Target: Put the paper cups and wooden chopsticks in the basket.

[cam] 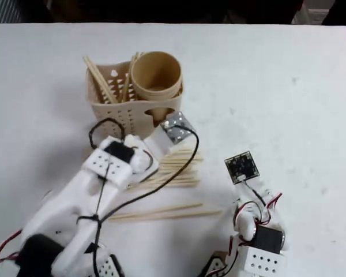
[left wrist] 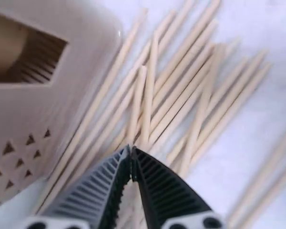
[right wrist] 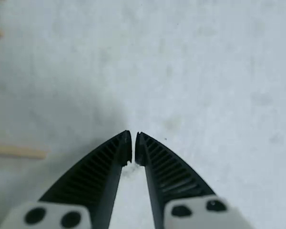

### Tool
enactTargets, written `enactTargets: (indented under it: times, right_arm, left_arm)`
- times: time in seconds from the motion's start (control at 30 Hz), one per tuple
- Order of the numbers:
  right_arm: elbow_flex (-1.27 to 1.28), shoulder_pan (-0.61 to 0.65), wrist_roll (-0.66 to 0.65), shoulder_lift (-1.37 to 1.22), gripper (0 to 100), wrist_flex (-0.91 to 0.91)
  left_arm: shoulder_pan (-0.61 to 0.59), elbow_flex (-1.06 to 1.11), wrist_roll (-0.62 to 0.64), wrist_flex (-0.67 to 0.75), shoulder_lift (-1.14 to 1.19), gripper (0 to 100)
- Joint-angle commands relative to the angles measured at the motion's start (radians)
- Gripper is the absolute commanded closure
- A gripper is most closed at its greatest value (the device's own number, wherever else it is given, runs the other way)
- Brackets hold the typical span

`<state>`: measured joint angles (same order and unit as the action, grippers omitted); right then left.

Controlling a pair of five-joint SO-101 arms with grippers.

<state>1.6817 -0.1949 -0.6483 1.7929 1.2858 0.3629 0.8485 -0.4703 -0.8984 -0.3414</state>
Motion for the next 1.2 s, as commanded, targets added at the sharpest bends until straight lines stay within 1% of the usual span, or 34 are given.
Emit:
enactTargets:
  times: [0.0, 0.07, 0.2, 0.27, 0.33, 0.43, 0.57, 0.7, 0.8, 0.87, 1.0, 1.17]
  right_arm:
    - [0.009, 0.013, -0.008, 0.01, 96.6, 0.002]
    - [0.009, 0.013, -0.008, 0.01, 96.6, 0.002]
    - [0.009, 0.013, -0.008, 0.01, 96.6, 0.002]
    - [0.009, 0.013, -0.008, 0.01, 96.6, 0.002]
    - [0.009, 0.013, -0.008, 0.01, 96.6, 0.002]
    - [0.009, 0.013, -0.008, 0.01, 96.6, 0.002]
    - [0.009, 0.013, -0.008, 0.01, 96.6, 0.002]
    - [0.009, 0.013, -0.008, 0.01, 96.6, 0.002]
    - [0.009, 0.013, -0.008, 0.01, 96.6, 0.002]
    - [0.009, 0.013, -0.008, 0.01, 96.6, 0.002]
    - [0.009, 0.013, -0.008, 0.01, 96.6, 0.002]
    - [0.009, 0.013, -0.008, 0.01, 96.6, 0.002]
  left_arm:
    - [0.05, 0.032, 0.003, -0.046, -0.113, 98]
    - [0.111, 0.035, 0.003, -0.103, -0.136, 95]
    - [0.282, 0.04, 0.003, -0.23, -0.156, 87]
    - [0.341, 0.046, 0.003, -0.261, -0.156, 87]
    - [0.378, 0.068, 0.0, -0.262, -0.156, 87]
    - [0.389, 0.078, -0.006, -0.267, -0.156, 86]
    - [0.398, 0.091, -0.049, -0.273, -0.156, 86]
    - [0.424, 0.086, -0.057, -0.319, -0.156, 82]
    - [0.42, 0.097, -0.147, -0.328, -0.154, 82]
    - [0.42, 0.124, -0.17, -0.322, -0.154, 82]
    - [0.415, 0.16, -0.169, -0.305, -0.153, 82]
    - [0.346, 0.219, -0.175, -0.235, -0.153, 82]
